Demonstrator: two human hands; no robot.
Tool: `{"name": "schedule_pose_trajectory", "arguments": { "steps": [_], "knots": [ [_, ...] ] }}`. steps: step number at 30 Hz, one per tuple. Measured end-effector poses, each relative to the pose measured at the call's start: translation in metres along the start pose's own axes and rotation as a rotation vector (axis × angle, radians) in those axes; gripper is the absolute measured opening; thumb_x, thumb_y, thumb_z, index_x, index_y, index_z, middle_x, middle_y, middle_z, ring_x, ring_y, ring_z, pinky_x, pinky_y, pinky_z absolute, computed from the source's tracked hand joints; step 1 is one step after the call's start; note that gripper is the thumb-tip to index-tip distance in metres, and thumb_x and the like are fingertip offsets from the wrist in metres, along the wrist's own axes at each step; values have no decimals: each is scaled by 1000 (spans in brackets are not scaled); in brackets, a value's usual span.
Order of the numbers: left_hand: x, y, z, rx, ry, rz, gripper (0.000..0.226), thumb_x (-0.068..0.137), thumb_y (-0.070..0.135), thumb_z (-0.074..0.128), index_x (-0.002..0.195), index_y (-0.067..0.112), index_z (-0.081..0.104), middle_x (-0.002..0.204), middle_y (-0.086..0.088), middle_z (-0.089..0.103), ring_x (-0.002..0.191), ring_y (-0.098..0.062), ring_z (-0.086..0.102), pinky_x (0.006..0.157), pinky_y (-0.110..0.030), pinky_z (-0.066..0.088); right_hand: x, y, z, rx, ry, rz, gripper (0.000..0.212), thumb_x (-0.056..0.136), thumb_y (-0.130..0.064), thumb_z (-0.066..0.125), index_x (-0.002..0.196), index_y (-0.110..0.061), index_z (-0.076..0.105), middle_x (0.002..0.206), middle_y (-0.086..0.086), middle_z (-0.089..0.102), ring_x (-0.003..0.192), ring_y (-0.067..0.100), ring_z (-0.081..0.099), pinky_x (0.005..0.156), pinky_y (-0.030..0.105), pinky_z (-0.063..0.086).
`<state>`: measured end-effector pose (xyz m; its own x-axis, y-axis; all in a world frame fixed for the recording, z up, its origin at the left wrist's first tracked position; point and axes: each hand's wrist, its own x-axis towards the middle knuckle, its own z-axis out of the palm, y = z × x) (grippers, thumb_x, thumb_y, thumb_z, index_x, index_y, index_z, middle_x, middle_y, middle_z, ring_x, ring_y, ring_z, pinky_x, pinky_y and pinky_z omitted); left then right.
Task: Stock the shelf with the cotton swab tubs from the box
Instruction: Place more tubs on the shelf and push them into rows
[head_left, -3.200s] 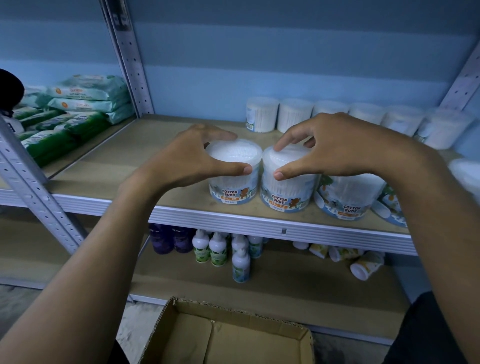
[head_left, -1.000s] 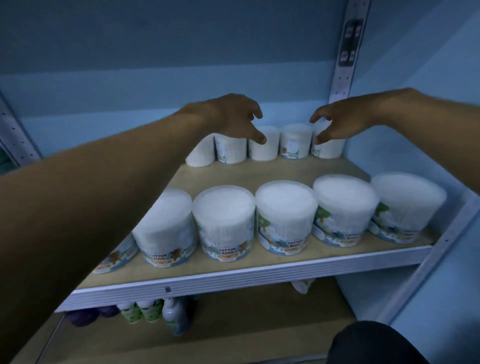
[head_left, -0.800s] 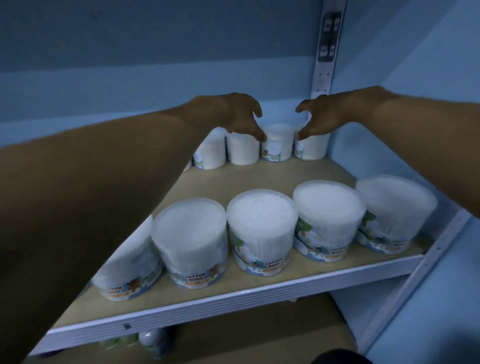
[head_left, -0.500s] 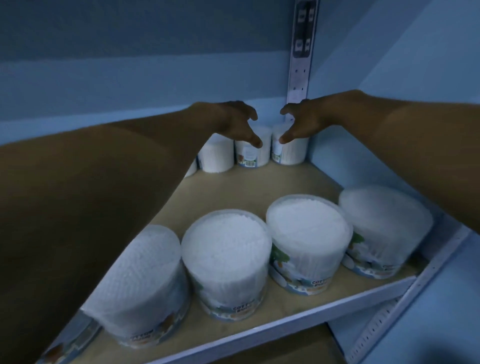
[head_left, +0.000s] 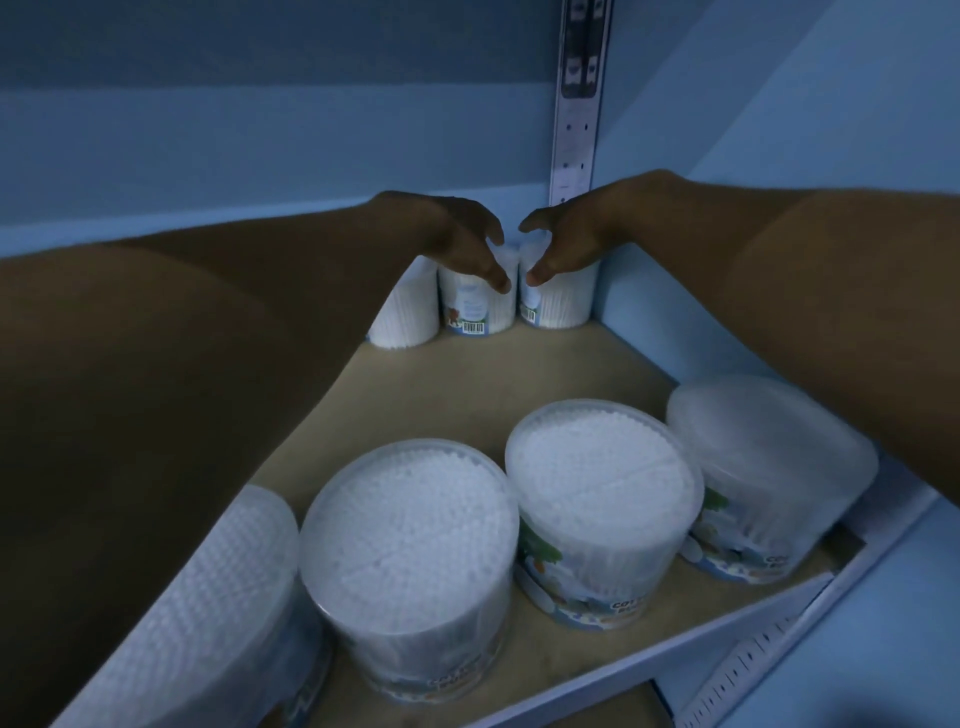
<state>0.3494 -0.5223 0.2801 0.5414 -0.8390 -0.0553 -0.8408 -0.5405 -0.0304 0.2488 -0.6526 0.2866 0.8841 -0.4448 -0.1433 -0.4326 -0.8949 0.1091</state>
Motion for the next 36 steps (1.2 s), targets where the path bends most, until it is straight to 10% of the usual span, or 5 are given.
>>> {"name": "schedule_pose_trajectory", "arguments": {
  "steps": [36],
  "knots": [
    [-24,33,-7,167,-42,-73,78,82,73,52,145,28,48,149,-3,48,133,-28,46,108,-42,40,-46,6,-5,-15,-63,-48,72,93,-53,60,156,-29,32,164,-1,24,149,21,22,120,36,19]
  ]
}}
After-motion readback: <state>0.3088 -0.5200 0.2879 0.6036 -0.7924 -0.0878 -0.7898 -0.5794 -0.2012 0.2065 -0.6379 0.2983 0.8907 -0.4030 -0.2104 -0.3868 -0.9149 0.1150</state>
